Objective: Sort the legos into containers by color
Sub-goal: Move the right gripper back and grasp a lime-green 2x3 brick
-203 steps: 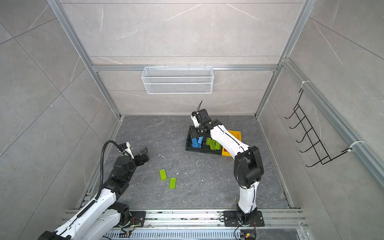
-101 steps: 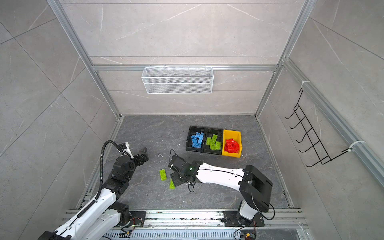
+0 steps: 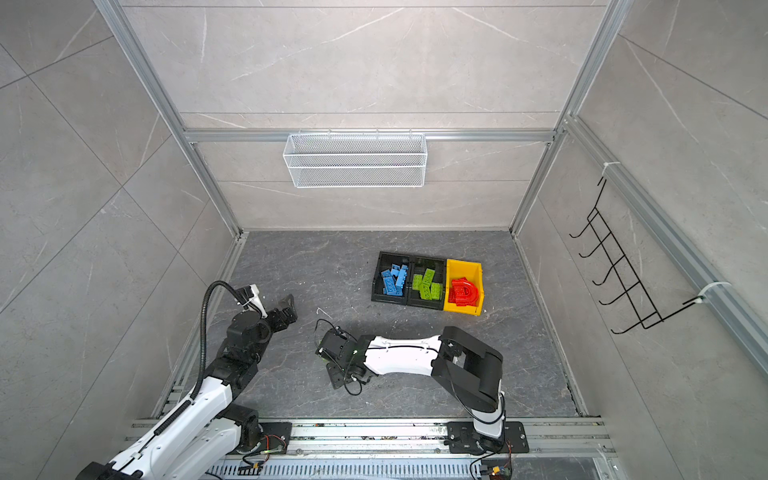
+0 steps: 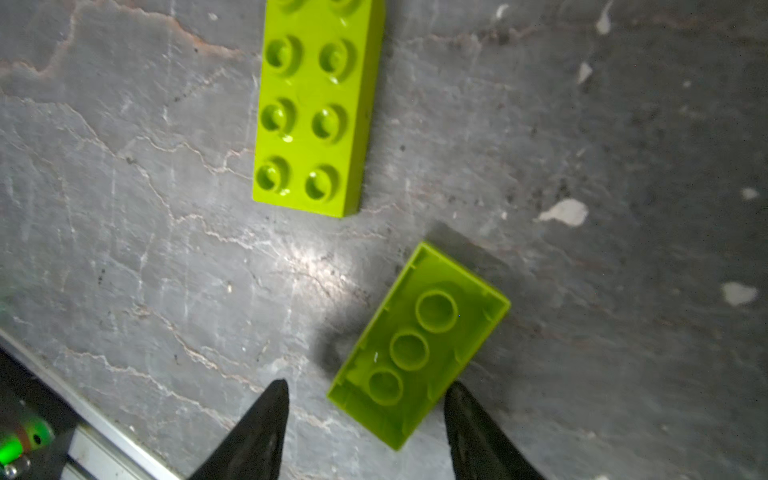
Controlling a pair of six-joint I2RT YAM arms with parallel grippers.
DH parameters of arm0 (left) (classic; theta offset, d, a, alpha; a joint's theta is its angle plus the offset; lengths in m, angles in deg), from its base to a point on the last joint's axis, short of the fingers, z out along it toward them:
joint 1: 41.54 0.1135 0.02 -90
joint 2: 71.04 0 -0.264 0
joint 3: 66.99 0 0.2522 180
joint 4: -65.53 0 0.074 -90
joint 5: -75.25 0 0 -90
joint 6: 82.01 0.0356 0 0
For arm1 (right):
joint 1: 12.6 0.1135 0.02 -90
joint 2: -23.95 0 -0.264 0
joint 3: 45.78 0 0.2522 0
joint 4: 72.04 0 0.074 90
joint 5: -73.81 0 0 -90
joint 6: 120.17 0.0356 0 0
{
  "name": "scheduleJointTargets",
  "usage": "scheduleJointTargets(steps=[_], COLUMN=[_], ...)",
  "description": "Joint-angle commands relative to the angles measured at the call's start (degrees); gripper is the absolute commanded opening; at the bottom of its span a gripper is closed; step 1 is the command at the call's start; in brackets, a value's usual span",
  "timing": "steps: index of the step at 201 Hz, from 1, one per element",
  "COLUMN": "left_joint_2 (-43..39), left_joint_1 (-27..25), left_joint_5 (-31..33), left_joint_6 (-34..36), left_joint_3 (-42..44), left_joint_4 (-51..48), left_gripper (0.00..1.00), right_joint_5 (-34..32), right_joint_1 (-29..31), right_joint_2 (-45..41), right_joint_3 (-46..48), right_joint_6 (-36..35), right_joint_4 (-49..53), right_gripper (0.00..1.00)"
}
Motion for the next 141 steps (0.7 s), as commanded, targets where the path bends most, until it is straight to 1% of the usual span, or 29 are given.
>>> scheduleJointTargets(steps=[1,39,68,81,104,113,141], left_joint_2=[-1.2,-1.2,-1.1,-1.1,-1.0,-0.9,-0.5], left_joint_1=[0.3,0.3,0.3,0.3,0.3,0.3,0.3], left_joint_5=[0.2,0.4,0.2,0.5,0.8,0.9,0.8], left_joint_6=[-0.2,-0.2,-0.3,-0.2,-0.1,-0.1,-0.1], left_joint_3=[0.1,0.1,0.1,0.1,0.1,0.1,0.0], left_joint_4=[1.2,1.1,1.1,1.1,1.1,1.2,1.1], left_gripper=[0.99,0.99,0.99,0.99,0.99,0.99,0.99], right_joint_5=[-1.6,-4.2,-4.3,-4.9,-6.1,-6.5,-8.0], right_joint_1=[0.3,0.3,0.2,0.2,0.3,0.2,-0.6], right_joint_2=[1.6,4.1,4.9,5.7,6.3,6.0,3.5], right_joint_3=[-2.1,-5.0,-5.4,-6.4,-7.2,-7.0,-4.9], right_joint_6=[-0.2,-0.6,-1.1,-1.3,-1.7,-1.9,-2.5], right_joint_4=[2.7,7.3,6.0,6.9,8.0,8.1,7.2], right_gripper=[0.63,0.62,0.62,0.60,0.54,0.48,0.37])
